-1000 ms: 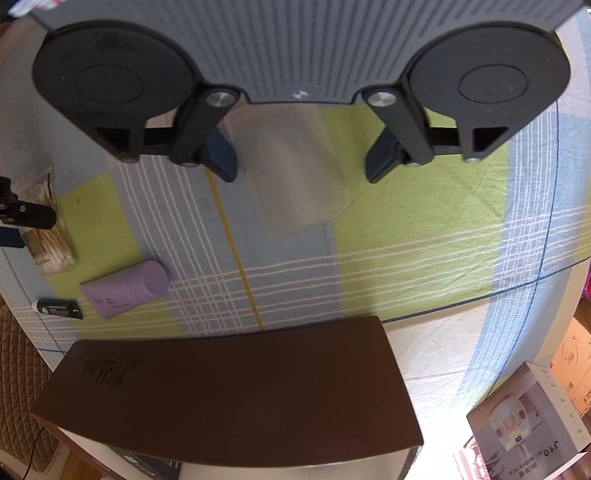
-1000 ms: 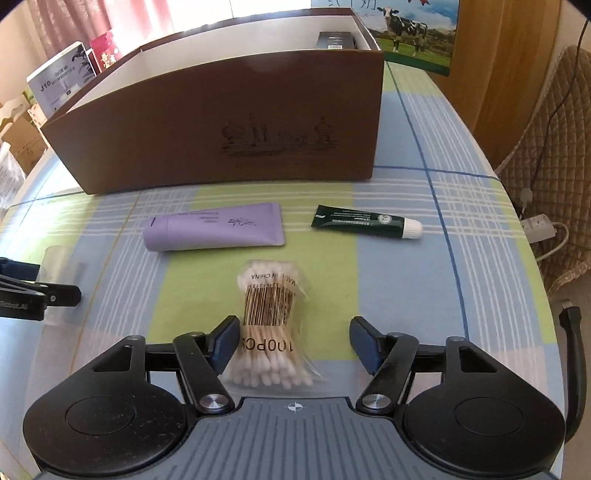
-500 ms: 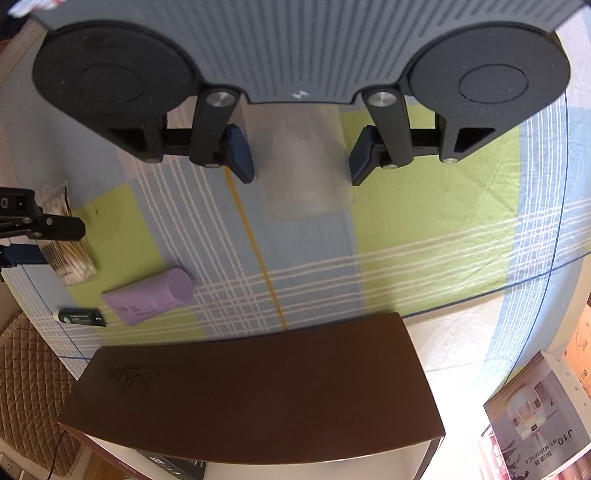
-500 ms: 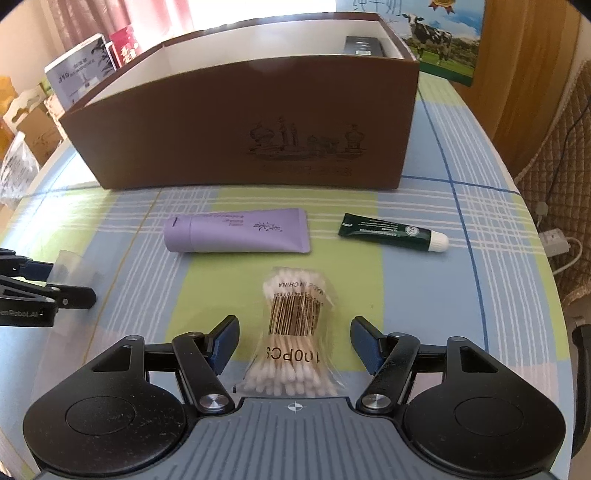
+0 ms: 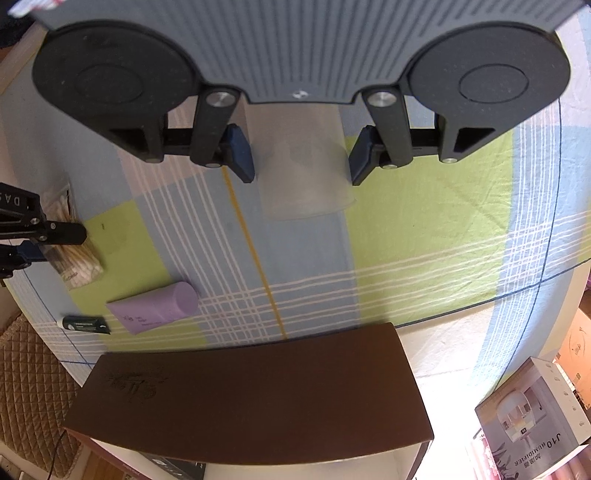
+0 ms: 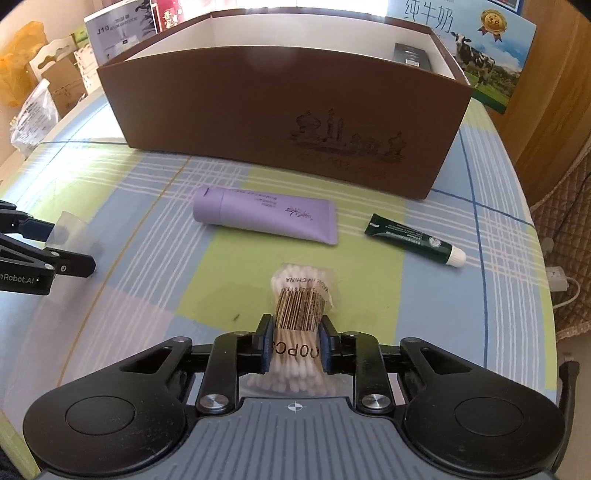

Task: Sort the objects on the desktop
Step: 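Grasp the clear plastic cup by its rim with the left tool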

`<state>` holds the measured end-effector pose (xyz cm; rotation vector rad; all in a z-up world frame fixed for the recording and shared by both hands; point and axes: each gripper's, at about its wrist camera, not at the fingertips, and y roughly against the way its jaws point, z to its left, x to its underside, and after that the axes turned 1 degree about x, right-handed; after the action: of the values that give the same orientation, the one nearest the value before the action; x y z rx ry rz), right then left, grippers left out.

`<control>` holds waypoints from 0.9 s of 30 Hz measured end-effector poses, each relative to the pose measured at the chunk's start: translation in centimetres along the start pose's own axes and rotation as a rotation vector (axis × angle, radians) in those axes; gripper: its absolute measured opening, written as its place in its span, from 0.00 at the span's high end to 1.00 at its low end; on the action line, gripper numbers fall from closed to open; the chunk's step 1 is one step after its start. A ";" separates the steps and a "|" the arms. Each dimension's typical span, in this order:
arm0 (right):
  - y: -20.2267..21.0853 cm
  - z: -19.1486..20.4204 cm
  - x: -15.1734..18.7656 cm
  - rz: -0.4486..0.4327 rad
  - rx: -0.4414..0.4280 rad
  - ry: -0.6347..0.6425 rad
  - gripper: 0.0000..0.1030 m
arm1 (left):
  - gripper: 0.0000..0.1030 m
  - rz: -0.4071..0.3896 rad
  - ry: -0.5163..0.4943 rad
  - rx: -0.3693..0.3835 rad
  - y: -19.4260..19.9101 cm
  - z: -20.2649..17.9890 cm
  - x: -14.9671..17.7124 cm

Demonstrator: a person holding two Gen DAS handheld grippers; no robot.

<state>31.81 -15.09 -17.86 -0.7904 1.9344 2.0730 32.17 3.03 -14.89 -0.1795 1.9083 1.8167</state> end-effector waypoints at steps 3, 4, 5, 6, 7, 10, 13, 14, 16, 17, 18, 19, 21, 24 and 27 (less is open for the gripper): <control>0.5 0.0 -0.1 0.000 -0.029 -0.007 0.80 | 0.51 -0.015 0.000 0.004 0.7 -0.1 0.0; 0.8 0.0 -0.2 -0.004 -0.042 -0.010 0.81 | 0.51 -0.020 -0.001 0.003 1.0 -0.2 -0.1; 1.1 0.0 -0.3 -0.009 -0.053 -0.014 0.81 | 0.52 -0.027 -0.001 0.005 1.3 -0.2 -0.2; 1.5 0.0 -0.5 -0.015 -0.066 -0.022 0.81 | 0.52 -0.036 0.001 0.009 1.7 -0.2 -0.4; 1.8 -0.1 -0.7 -0.023 -0.081 -0.032 0.81 | 0.53 -0.044 0.004 0.016 2.1 -0.2 -0.5; 2.9 -0.4 -1.5 -0.051 -0.112 -0.056 0.81 | 0.57 -0.080 0.000 0.023 3.3 -0.4 -1.2; 4.0 -0.7 -2.3 -0.082 -0.138 -0.073 0.81 | 0.58 -0.114 -0.003 0.034 4.5 -0.5 -2.0; 4.3 -0.8 -2.6 -0.089 -0.149 -0.079 0.81 | 0.58 -0.125 0.000 0.042 4.8 -0.5 -2.3; 4.7 -0.9 -3.0 -0.101 -0.159 -0.083 0.81 | 0.58 -0.138 -0.003 0.048 5.3 -0.5 -2.7; 4.9 -0.8 -3.2 -0.106 -0.156 -0.081 0.81 | 0.58 -0.137 -0.005 0.043 5.3 -0.5 -2.7; 5.0 -0.8 -3.2 -0.110 -0.155 -0.080 0.81 | 0.58 -0.132 -0.004 0.038 5.2 -0.5 -2.7; 5.1 -0.7 -3.2 -0.114 -0.157 -0.082 0.81 | 0.58 -0.126 0.001 0.039 5.1 -0.4 -2.6; 5.2 -0.7 -3.1 -0.113 -0.160 -0.091 0.81 | 0.58 -0.111 0.017 0.048 4.9 -0.2 -2.4; 5.2 -0.9 -2.8 -0.102 -0.164 -0.096 0.81 | 0.58 -0.101 0.023 0.053 5.0 -0.1 -2.1; 5.2 -1.1 -2.7 -0.095 -0.162 -0.098 0.81 | 0.58 -0.107 0.011 0.050 5.3 -0.2 -2.2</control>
<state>31.79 -16.22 -12.06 -0.7804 1.6627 2.1882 31.81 2.87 -9.14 -0.2704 1.9120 1.6999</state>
